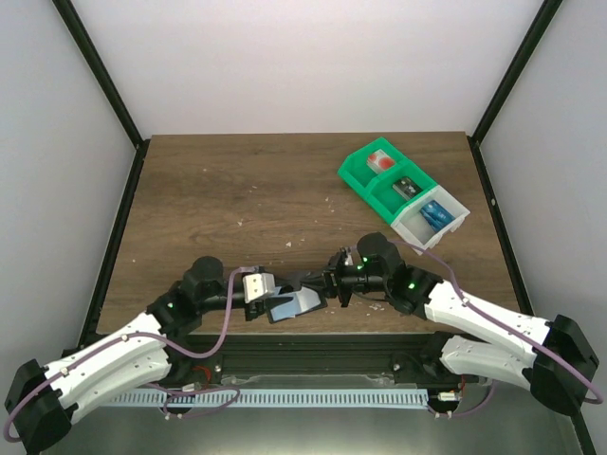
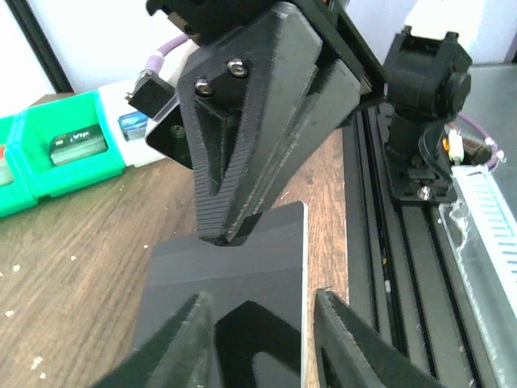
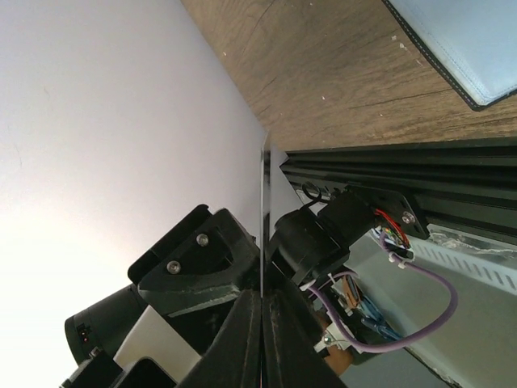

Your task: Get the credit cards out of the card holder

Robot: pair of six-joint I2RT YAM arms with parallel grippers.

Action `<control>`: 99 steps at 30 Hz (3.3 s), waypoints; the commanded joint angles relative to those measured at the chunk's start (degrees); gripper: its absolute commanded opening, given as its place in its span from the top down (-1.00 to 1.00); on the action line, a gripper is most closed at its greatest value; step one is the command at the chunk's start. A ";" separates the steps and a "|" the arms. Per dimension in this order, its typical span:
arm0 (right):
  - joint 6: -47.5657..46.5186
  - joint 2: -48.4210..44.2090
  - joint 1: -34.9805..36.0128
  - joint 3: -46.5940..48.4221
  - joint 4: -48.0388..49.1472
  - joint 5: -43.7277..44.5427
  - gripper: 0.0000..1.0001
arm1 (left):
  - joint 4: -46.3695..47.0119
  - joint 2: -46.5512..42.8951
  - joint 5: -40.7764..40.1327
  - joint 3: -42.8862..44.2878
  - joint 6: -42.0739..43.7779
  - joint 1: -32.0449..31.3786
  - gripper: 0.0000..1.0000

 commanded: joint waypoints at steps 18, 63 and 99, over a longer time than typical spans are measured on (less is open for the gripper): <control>-10.64 -12.66 -0.30 -10.48 7.58 6.51 0.12 | 3.74 1.01 -8.27 2.38 -20.21 -0.34 1.00; -20.98 -8.39 -0.25 -12.55 31.36 6.08 0.38 | 29.92 4.05 -15.13 -8.27 -118.76 0.90 1.00; -54.38 -11.86 -25.08 -3.49 5.56 -1.38 0.99 | 2.00 -4.40 -28.02 4.72 -67.24 1.15 -1.00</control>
